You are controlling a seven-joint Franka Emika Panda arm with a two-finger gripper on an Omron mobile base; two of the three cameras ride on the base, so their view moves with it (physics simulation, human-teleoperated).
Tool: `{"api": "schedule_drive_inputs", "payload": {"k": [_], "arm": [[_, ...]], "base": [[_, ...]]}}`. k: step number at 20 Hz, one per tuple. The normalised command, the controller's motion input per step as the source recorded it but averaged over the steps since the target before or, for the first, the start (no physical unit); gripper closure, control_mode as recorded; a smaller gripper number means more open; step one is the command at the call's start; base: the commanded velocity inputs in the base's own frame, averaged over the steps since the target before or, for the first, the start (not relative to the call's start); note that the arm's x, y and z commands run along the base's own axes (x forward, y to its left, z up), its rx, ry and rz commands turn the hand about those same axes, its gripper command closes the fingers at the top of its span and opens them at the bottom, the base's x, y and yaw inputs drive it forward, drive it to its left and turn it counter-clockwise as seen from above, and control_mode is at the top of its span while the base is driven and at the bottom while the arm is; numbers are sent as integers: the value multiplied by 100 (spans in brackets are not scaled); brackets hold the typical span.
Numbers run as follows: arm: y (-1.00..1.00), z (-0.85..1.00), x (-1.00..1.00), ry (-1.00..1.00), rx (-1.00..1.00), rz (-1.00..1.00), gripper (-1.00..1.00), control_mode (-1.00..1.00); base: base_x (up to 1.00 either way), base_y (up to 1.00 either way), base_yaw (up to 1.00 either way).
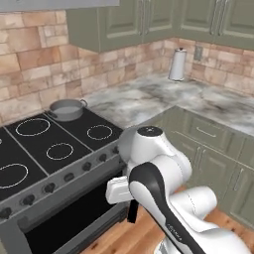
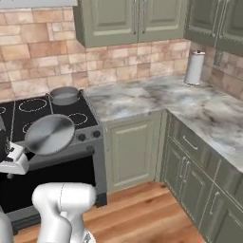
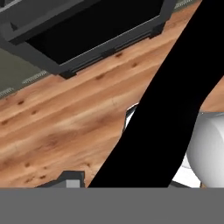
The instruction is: Move the pot and pan from the stove into the sink.
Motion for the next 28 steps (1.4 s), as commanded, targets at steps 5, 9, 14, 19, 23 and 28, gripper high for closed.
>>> {"api": "schedule_drive_inputs", "payload": {"k": [5,9,14,19,23,28], "arm": [[0,0,0,0,0,0,100,100],[0,0,0,0,0,0,100,100],[0,0,0,0,0,0,100,100],[0,0,0,0,0,0,100,100],[0,0,0,0,0,0,100,100],[0,0,0,0,0,0,100,100]], "base": [[4,-18,-48],[3,-19,-47],[3,-20,-47],[3,-20,-47],[0,-22,-46],[0,-31,-42]]}}
